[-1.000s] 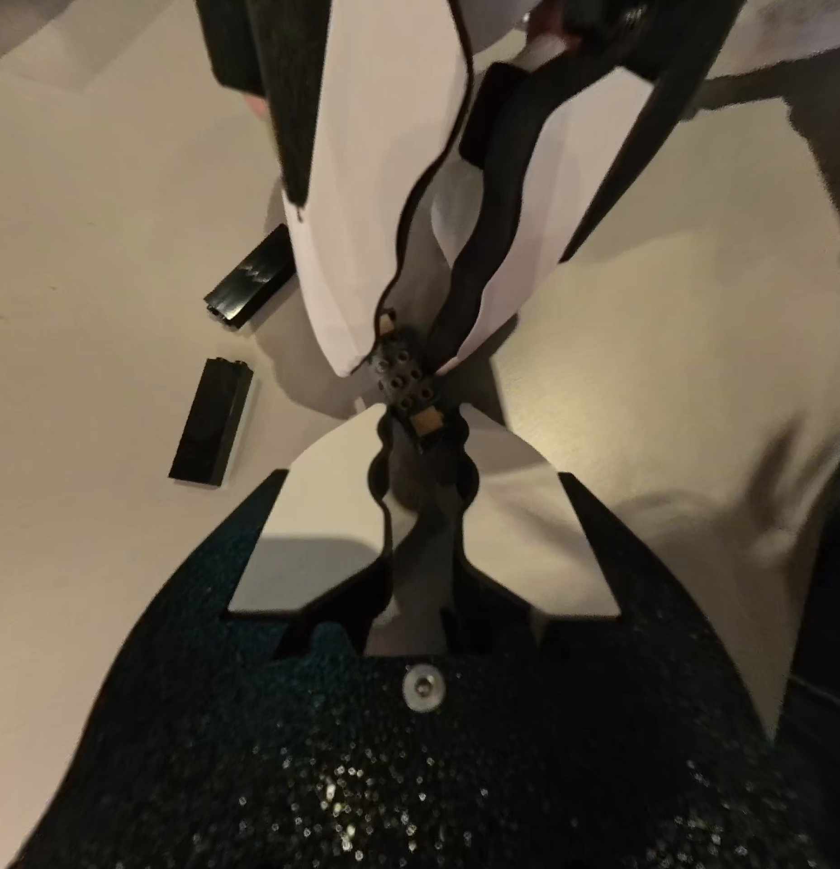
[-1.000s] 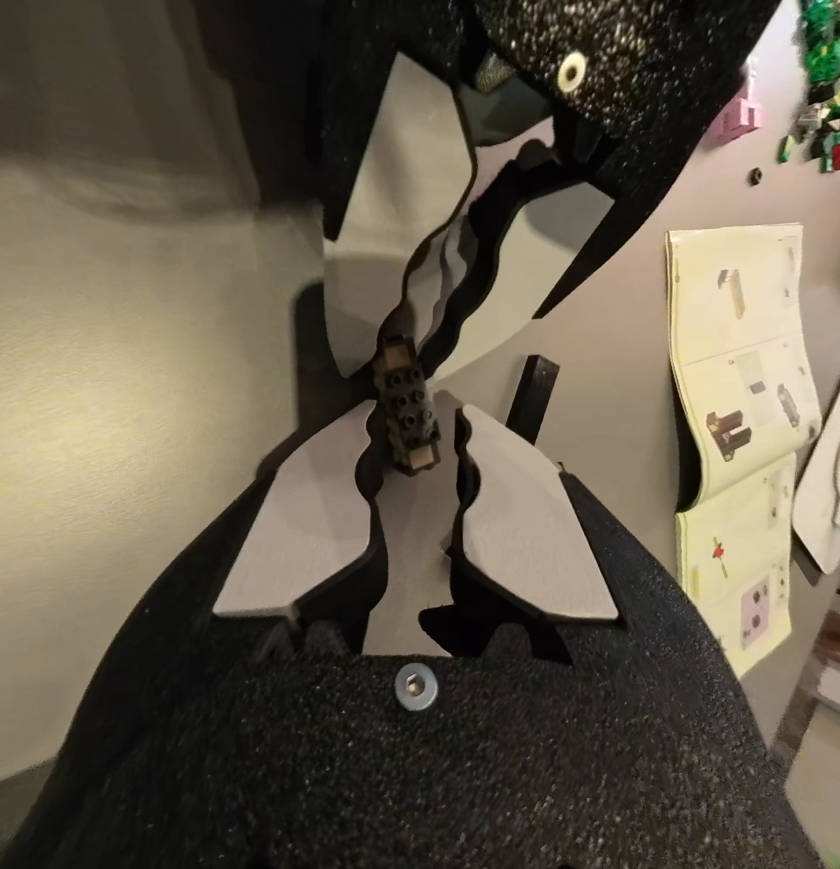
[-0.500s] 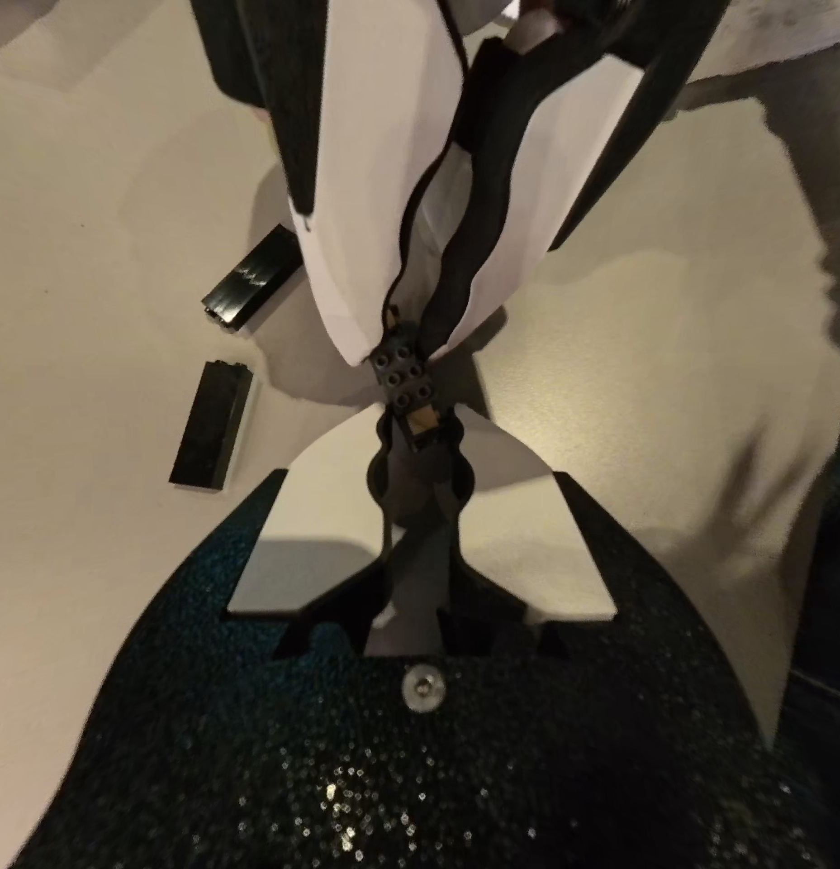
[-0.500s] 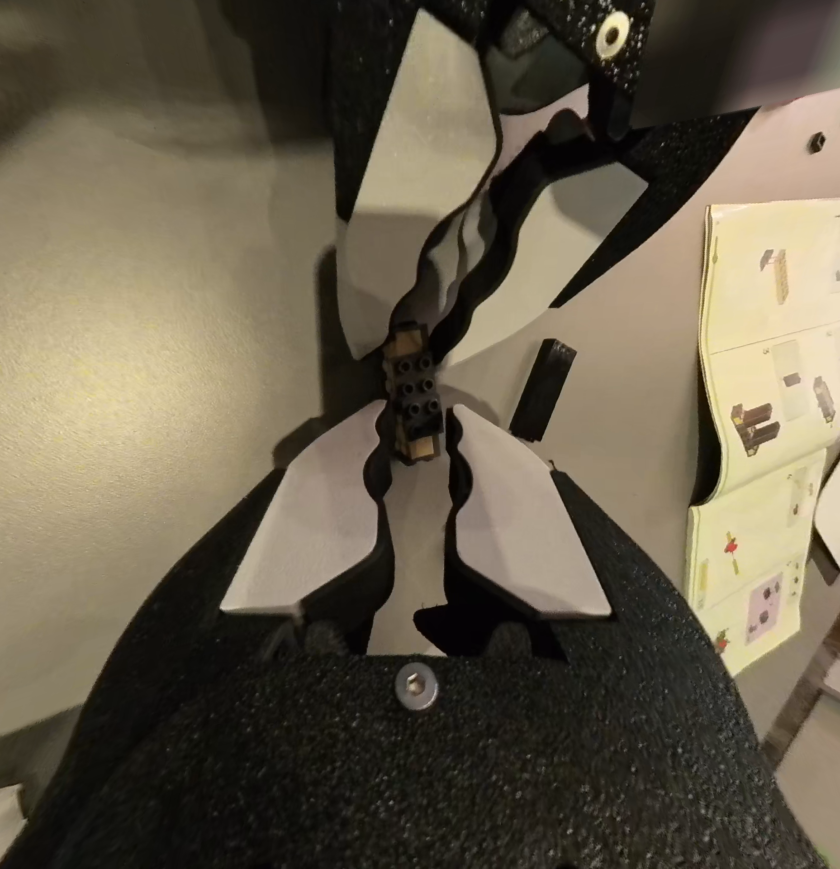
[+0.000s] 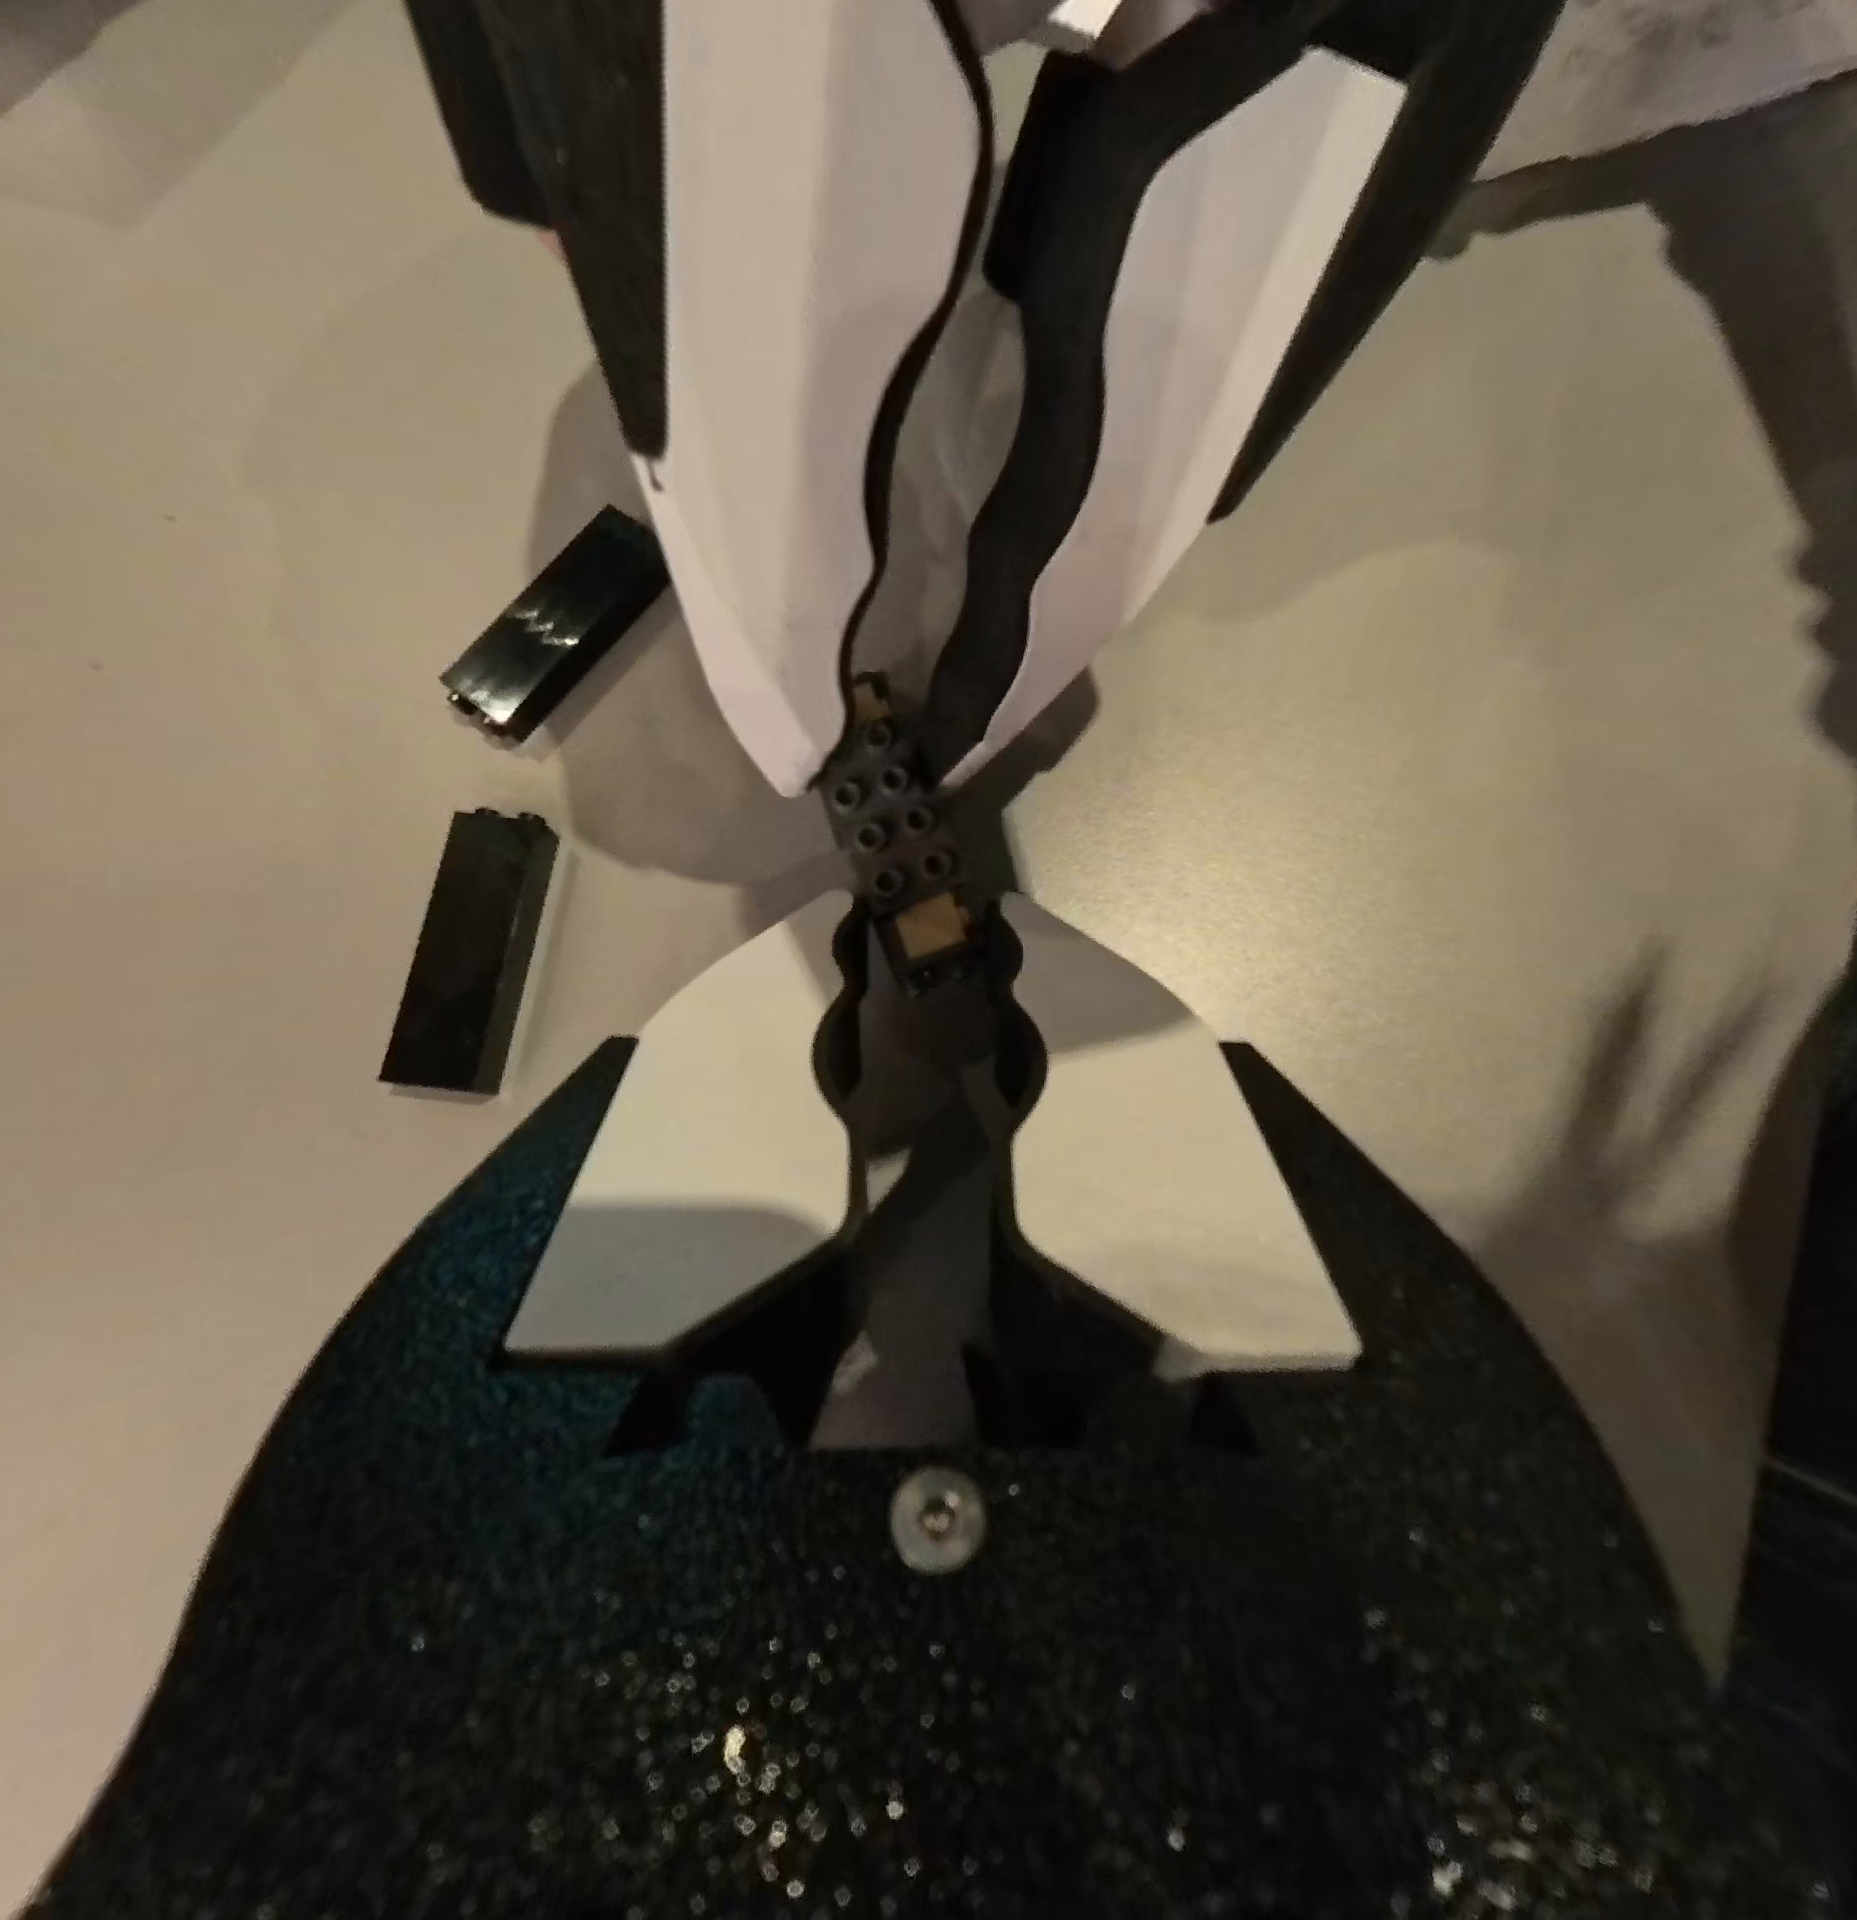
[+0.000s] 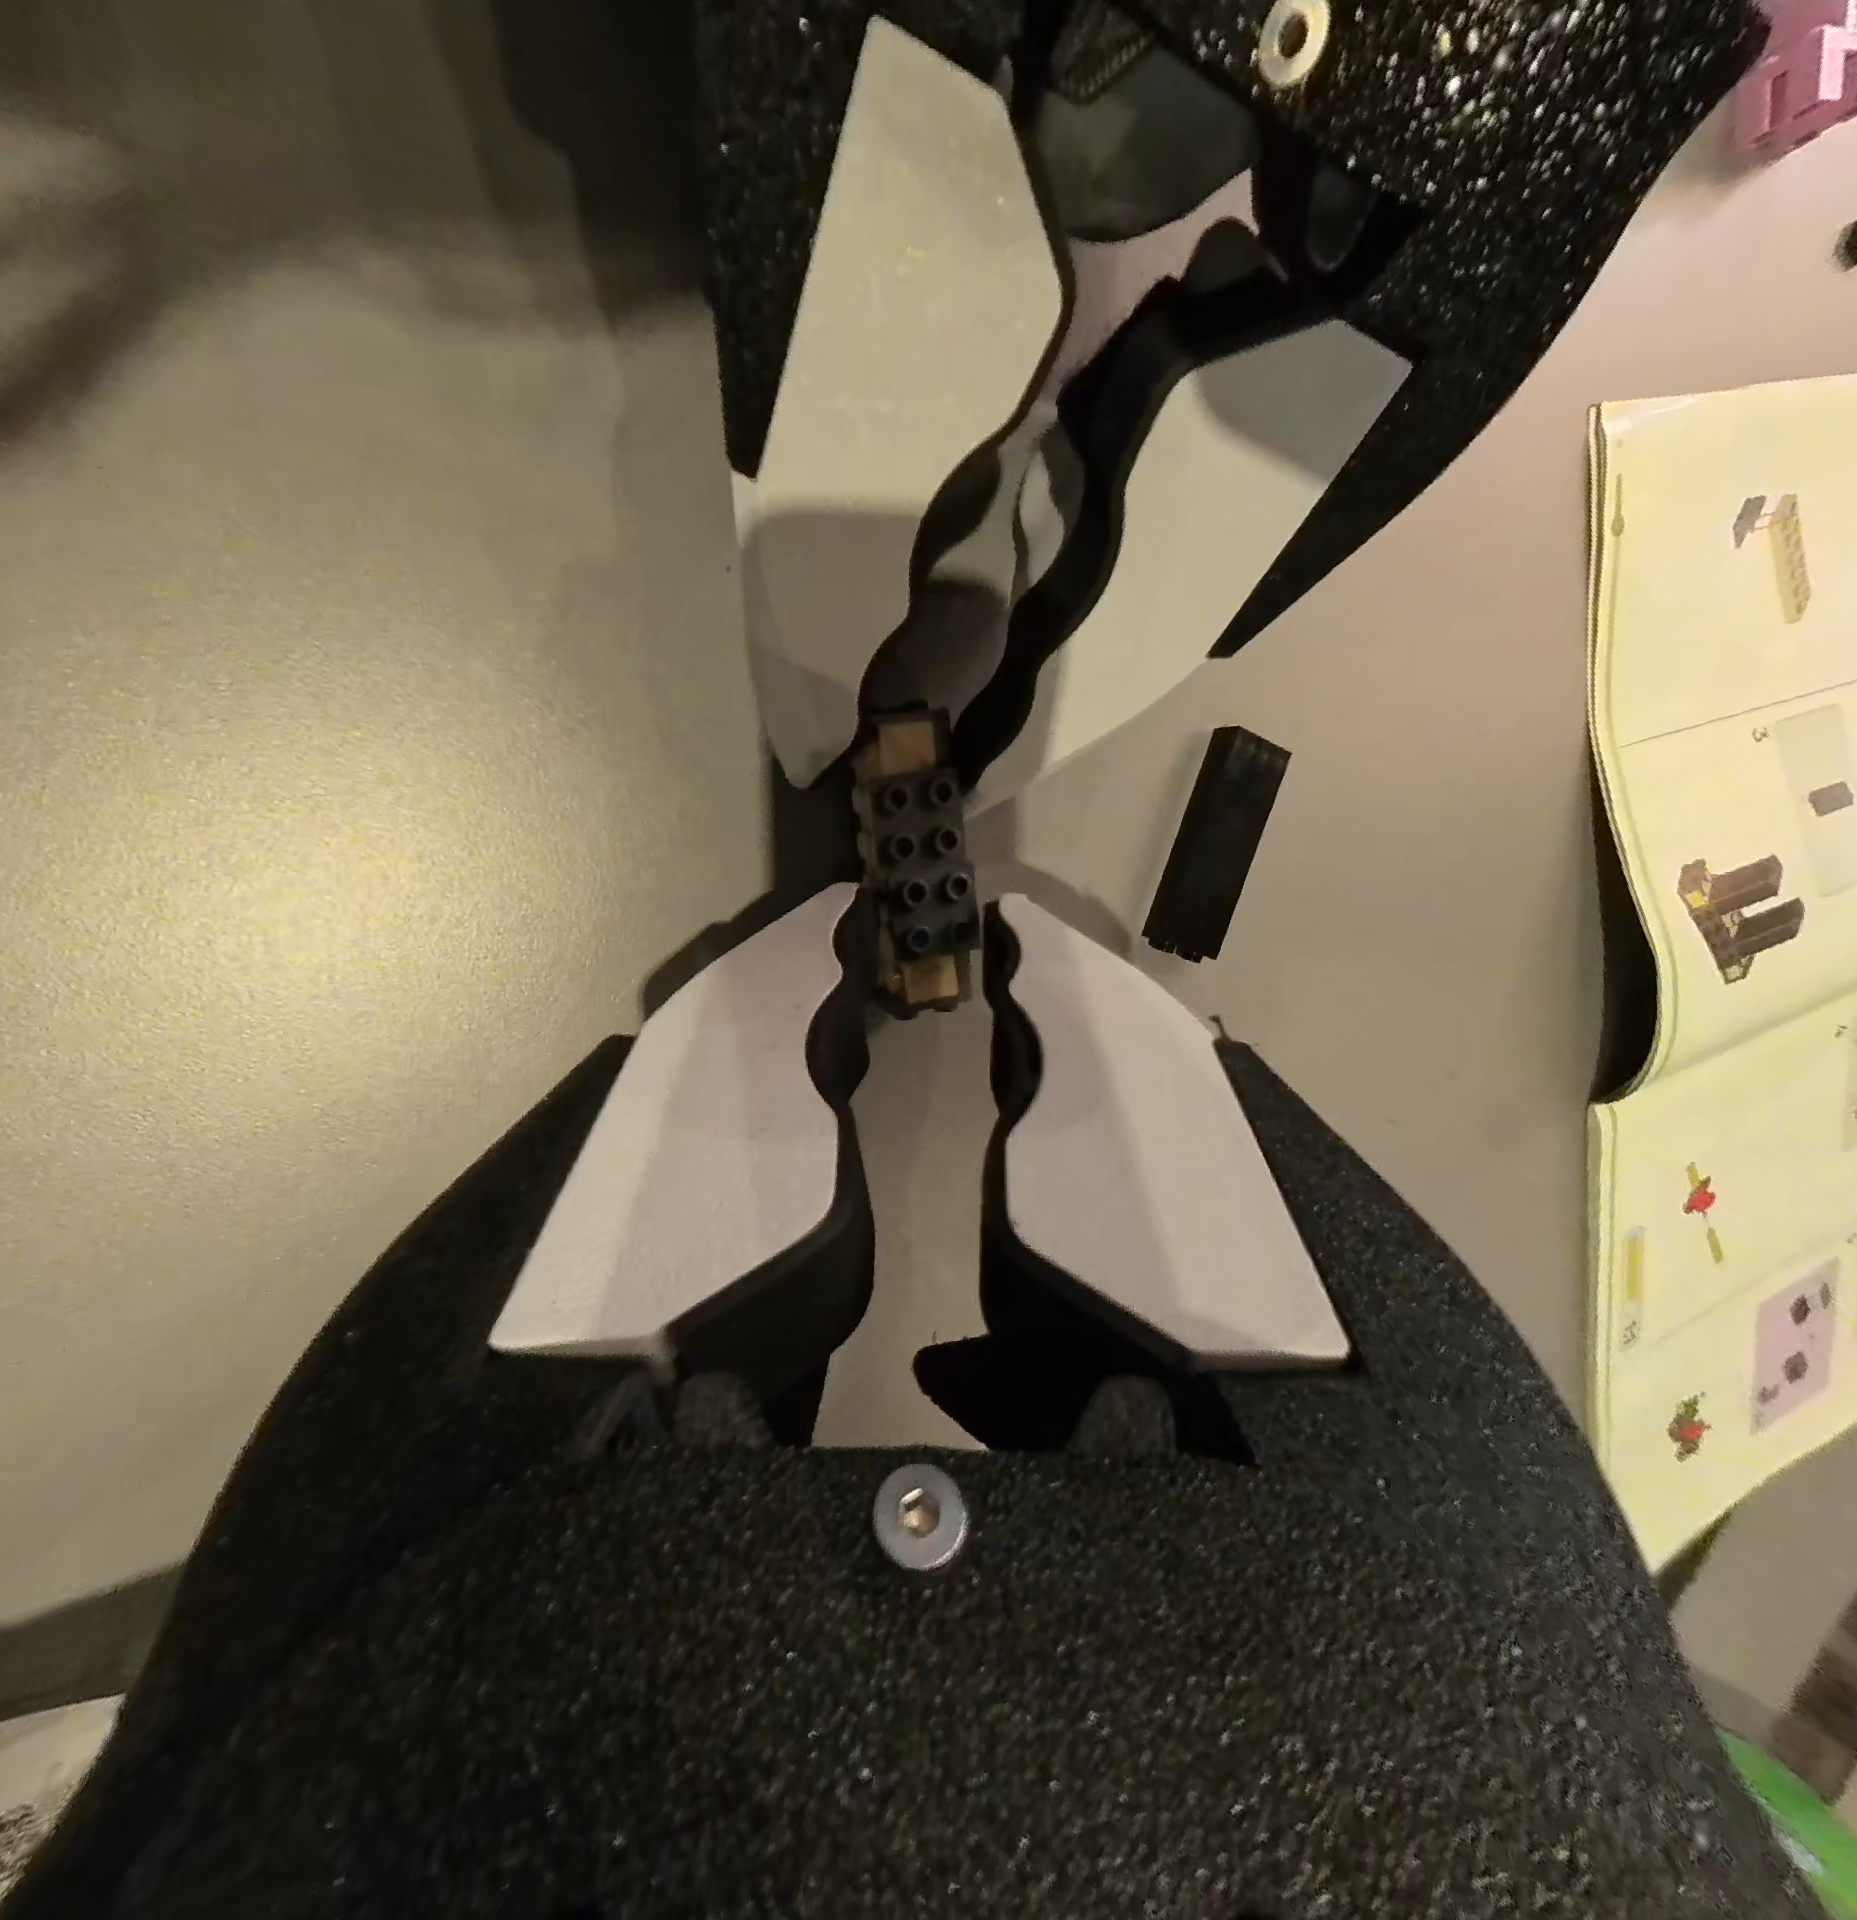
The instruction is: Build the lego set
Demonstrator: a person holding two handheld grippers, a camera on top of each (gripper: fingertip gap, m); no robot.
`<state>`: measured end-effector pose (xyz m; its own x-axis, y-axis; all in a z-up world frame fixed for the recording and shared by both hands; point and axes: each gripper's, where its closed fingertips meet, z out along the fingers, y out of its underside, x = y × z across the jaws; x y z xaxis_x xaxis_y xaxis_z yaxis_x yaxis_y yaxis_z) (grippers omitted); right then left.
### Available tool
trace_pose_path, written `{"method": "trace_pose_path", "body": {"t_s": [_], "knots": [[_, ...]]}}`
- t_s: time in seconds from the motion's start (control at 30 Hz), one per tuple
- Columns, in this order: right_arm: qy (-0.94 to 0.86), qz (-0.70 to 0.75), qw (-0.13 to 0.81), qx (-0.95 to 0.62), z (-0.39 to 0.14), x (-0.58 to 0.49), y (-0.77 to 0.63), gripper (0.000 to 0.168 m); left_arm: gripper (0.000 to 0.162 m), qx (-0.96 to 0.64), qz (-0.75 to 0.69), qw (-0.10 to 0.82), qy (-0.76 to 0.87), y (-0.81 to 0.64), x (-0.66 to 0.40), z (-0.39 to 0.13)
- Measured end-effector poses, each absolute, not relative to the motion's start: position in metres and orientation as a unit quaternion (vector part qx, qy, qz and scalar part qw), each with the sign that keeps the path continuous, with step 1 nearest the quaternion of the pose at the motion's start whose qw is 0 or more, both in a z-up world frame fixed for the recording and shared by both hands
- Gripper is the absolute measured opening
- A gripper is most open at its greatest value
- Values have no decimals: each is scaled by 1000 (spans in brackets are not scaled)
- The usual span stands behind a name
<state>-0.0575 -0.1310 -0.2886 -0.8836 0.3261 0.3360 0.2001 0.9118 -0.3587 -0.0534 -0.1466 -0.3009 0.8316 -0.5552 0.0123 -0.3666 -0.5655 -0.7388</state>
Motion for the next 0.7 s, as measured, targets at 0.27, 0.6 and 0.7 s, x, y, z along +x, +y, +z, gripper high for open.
{"method": "trace_pose_path", "body": {"t_s": [0.27,0.6,0.7], "knots": [[-958,160,182,-151,-289,-57,-131,18,21,-875,-129,384,265,-146,-53,-301],[-946,121,263,-143,-289,-56,-130,15,19,-876,-142,386,250,-146,-54,-301],[-940,110,288,-146,-289,-56,-130,15,18,-876,-142,387,248,-146,-55,-301]]}}
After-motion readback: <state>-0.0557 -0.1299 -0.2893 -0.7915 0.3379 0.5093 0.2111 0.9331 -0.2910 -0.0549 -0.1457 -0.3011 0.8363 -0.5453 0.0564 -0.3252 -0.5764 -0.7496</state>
